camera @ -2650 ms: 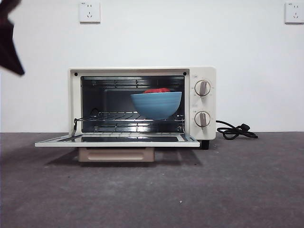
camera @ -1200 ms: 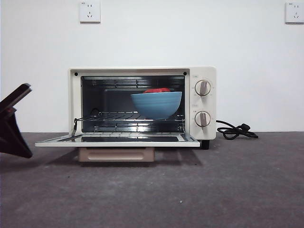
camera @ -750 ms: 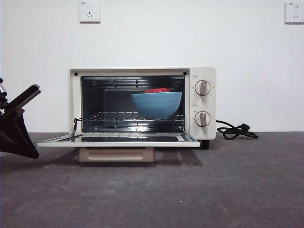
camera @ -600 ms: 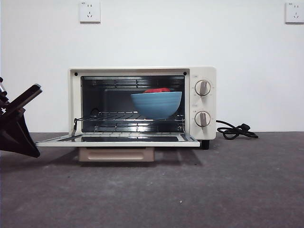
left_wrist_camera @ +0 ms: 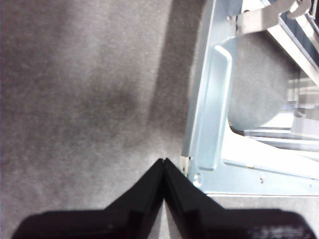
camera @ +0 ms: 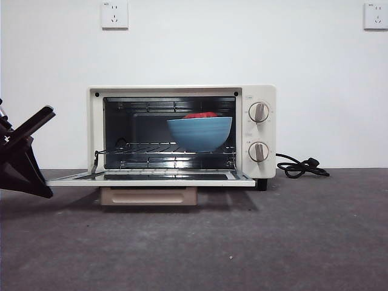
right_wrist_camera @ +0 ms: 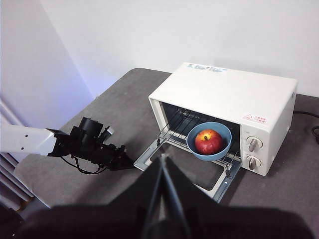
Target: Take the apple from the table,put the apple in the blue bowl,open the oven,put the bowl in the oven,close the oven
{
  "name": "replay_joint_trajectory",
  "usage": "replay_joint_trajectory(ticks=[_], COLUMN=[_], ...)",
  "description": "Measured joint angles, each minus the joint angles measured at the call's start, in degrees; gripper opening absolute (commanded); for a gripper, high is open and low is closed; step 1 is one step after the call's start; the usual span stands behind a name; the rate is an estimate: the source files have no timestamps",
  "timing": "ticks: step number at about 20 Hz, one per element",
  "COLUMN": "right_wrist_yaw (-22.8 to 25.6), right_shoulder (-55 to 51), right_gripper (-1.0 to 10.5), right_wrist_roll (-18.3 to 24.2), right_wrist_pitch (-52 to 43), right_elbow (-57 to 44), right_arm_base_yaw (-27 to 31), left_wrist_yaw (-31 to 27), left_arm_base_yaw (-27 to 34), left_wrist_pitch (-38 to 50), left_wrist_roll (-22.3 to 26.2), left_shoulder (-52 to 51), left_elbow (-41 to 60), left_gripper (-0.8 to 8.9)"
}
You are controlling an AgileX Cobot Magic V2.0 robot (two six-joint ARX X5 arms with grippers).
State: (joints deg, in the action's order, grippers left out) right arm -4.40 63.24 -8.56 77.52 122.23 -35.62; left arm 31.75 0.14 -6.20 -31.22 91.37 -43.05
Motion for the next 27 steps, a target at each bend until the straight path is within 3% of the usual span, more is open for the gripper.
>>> replay_joint_trajectory(ticks=[15,27], right_wrist_yaw=[0.0,1.86], right_shoulder=[0.0,0.0], right_gripper=[-0.1,0.0], right_wrist_roll=[-0.94,-1.09], right_wrist_pitch=[0.02,0.02], right_elbow=[0.0,0.0], right_arm_base_yaw=[0.0,0.0], left_wrist_yaw=[7.13,8.83], left_arm_base_yaw=[0.15,-0.87], left_wrist_pitch=[12.35,31.91], left_wrist_roll=[-8.63,-22.45], left_shoulder=[0.0,0.0], left_elbow=[0.35,0.24], left_gripper=[-0.08,-0.08])
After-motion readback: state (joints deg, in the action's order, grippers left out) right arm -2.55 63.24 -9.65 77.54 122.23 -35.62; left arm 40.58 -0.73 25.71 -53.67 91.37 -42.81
